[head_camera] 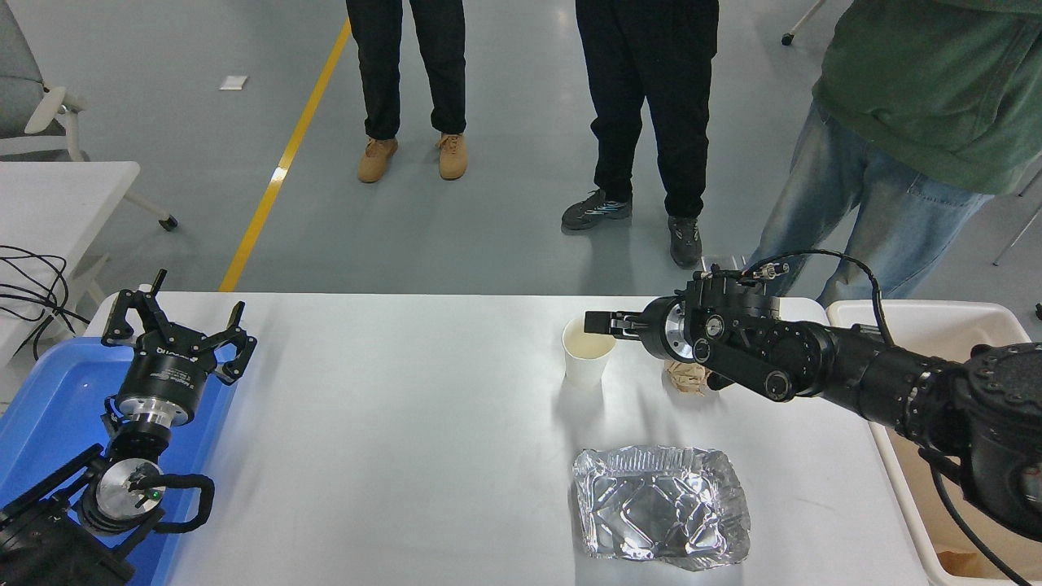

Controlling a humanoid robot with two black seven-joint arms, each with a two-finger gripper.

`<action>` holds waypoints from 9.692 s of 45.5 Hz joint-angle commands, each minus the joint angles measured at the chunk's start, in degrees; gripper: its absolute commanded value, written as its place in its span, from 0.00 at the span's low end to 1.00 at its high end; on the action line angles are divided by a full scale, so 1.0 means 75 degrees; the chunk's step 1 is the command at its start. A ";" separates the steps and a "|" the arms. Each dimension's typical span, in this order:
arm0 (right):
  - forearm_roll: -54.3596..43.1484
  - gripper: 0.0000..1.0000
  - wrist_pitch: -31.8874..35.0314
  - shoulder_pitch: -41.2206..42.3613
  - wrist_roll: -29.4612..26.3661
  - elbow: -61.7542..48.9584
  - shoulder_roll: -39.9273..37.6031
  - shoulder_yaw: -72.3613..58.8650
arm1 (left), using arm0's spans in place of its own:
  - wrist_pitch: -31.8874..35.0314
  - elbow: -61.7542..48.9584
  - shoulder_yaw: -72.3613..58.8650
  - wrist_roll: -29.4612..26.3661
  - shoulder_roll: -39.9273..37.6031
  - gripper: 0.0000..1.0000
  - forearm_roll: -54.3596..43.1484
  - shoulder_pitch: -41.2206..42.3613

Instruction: Clean the table surface

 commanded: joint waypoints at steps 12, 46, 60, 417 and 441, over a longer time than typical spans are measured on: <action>-0.0001 0.99 -0.0210 -0.0235 -0.0001 -0.0481 0.0456 -0.0024 | 0.0000 -0.0007 0.0000 0.0000 0.0000 0.99 0.0000 0.0000; -0.0013 0.69 -0.0281 -0.0293 0.0034 -0.0458 0.0515 -0.0422 | 0.0000 -0.0007 0.0000 0.0000 0.0000 0.99 0.0000 0.0000; -0.0013 0.42 -0.0257 -0.0200 0.0046 -0.0481 0.0503 -0.0446 | 0.0000 -0.0007 0.0000 0.0000 0.0000 0.99 0.0000 0.0000; 0.8119 0.99 0.0398 -0.2930 0.2542 -0.5110 -0.3199 0.3713 | 0.0000 0.0005 0.0000 0.0000 0.0000 0.99 0.0000 0.0000; 0.8577 0.99 0.0938 -0.3762 0.2542 -0.1209 -0.3962 0.7066 | 0.0000 -0.0007 0.0000 0.0000 0.0000 0.99 0.0000 0.0000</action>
